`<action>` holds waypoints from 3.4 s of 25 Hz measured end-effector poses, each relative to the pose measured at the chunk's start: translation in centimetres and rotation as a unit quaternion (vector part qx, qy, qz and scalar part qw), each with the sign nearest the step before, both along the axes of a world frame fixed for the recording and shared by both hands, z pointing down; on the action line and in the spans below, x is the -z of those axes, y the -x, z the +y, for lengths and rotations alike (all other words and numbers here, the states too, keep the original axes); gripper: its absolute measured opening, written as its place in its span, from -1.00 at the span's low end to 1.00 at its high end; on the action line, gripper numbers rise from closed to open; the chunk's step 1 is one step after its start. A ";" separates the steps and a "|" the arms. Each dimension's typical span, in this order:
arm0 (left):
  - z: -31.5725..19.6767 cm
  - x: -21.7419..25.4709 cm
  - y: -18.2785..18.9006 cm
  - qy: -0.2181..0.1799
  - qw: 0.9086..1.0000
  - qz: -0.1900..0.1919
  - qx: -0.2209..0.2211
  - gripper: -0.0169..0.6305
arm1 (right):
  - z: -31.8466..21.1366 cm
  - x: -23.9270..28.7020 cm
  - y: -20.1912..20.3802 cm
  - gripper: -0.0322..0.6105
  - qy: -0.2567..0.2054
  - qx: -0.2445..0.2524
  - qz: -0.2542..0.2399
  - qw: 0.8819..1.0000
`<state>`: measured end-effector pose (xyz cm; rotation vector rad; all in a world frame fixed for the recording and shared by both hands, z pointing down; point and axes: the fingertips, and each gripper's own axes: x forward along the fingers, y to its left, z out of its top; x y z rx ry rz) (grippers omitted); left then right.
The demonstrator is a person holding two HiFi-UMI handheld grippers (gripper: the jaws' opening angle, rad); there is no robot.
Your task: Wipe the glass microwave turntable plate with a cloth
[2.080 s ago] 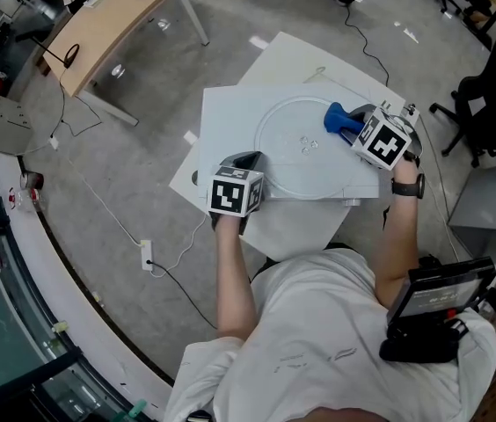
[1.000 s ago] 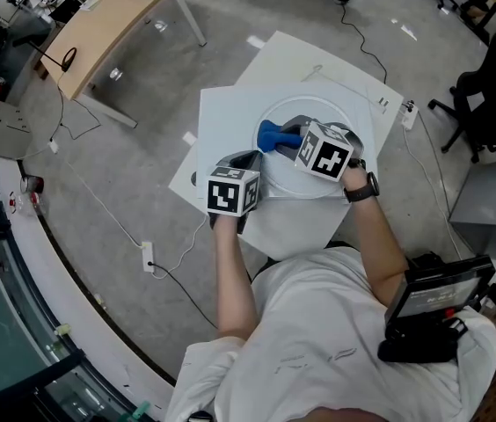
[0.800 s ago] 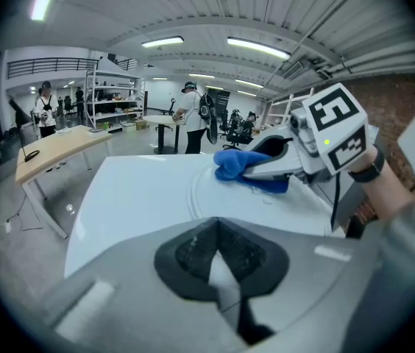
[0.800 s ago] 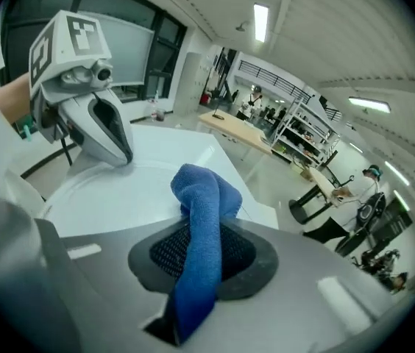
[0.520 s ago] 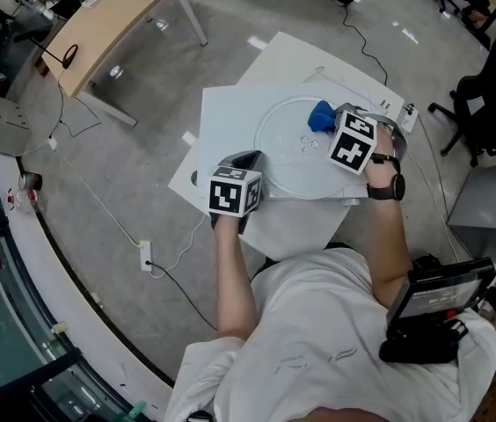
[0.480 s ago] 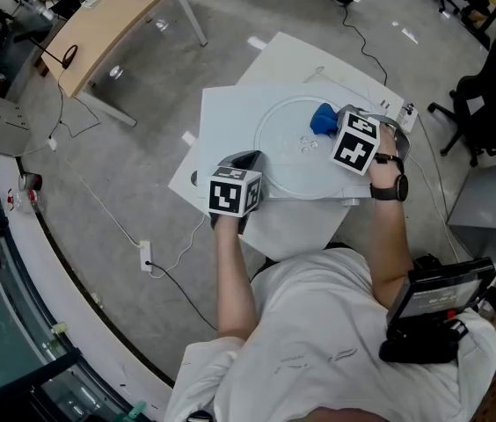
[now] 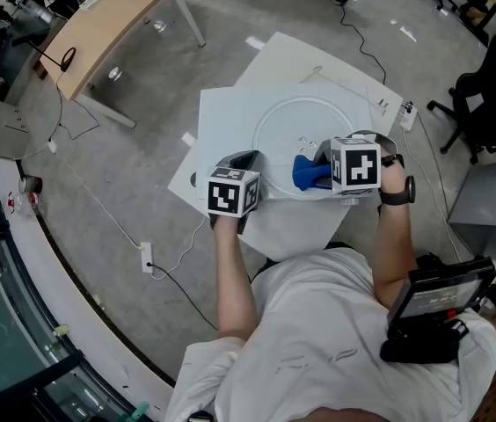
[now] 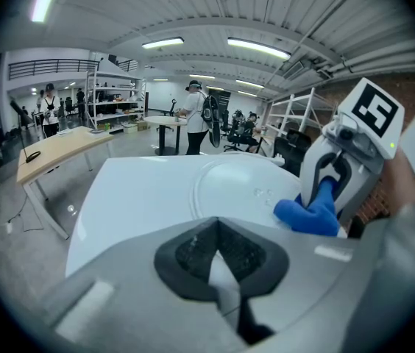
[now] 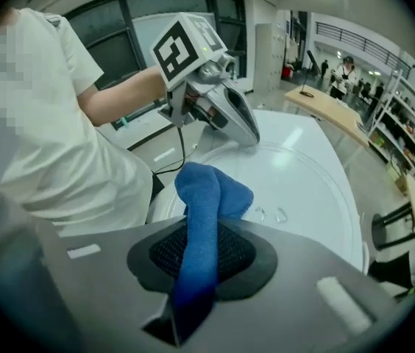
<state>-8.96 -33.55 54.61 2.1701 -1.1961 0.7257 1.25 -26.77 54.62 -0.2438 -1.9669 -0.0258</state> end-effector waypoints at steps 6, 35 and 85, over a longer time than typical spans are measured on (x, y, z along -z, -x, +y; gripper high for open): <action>-0.1 0.1 0.2 -0.001 1.000 -0.002 0.001 -0.94 | -1.4 0.2 3.8 -0.68 -0.049 0.019 -0.054 0.997; 0.0 0.1 -0.3 -0.003 1.000 -0.003 -0.004 -0.94 | -10.0 0.2 -4.3 -0.68 -0.192 -0.175 0.086 0.962; -0.3 0.2 -0.2 -0.004 1.000 -0.005 0.000 -0.94 | -1.3 0.2 1.1 -0.68 -0.028 -0.021 -0.005 0.999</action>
